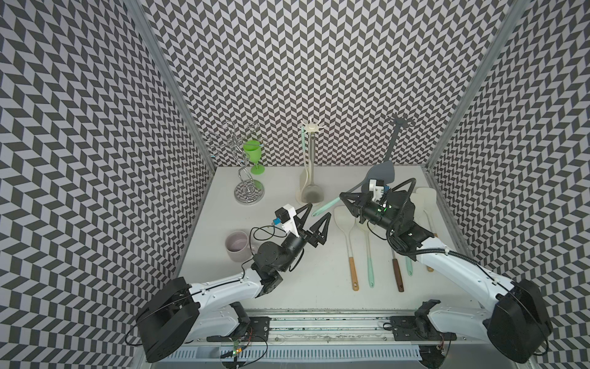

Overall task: Take the spatula off the kitchen utensil rack
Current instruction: Place the spatula at the center of the board.

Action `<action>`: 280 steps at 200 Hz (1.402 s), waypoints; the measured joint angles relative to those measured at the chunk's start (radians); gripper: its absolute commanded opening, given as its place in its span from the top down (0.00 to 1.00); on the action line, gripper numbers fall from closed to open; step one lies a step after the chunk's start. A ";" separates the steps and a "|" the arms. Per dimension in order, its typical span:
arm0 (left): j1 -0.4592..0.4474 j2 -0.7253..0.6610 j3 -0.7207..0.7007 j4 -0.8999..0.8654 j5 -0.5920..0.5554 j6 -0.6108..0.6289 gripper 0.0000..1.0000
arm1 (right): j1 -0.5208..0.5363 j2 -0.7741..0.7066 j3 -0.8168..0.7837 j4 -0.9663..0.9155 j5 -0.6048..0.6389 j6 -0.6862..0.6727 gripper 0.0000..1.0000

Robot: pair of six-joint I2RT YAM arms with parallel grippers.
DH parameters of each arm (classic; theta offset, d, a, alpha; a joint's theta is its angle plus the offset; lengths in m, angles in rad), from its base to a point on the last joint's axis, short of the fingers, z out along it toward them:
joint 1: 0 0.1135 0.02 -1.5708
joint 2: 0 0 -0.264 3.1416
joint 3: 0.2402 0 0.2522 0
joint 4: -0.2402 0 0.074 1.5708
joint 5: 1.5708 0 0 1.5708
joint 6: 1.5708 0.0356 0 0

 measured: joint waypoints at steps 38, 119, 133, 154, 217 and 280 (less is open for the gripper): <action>0.017 -0.146 0.003 -0.241 -0.020 -0.035 0.00 | 0.003 0.000 0.016 -0.165 0.062 -0.240 1.00; 0.275 -0.179 -0.131 -0.444 0.064 -0.106 0.00 | 0.257 0.273 0.167 -0.531 0.251 -0.490 1.00; 0.312 -0.173 -0.136 -0.457 0.090 -0.116 0.00 | 0.279 0.301 0.180 -0.573 0.259 -0.486 1.00; 0.335 -0.187 -0.136 -0.459 0.115 -0.132 0.00 | 0.294 0.325 0.182 -0.616 0.255 -0.470 1.00; 0.349 -0.229 -0.154 -0.459 0.137 -0.148 0.00 | 0.305 0.459 0.271 -0.712 0.227 -0.444 1.00; 0.350 -0.240 -0.155 -0.459 0.140 -0.149 0.00 | 0.312 0.586 0.352 -0.770 0.220 -0.461 1.00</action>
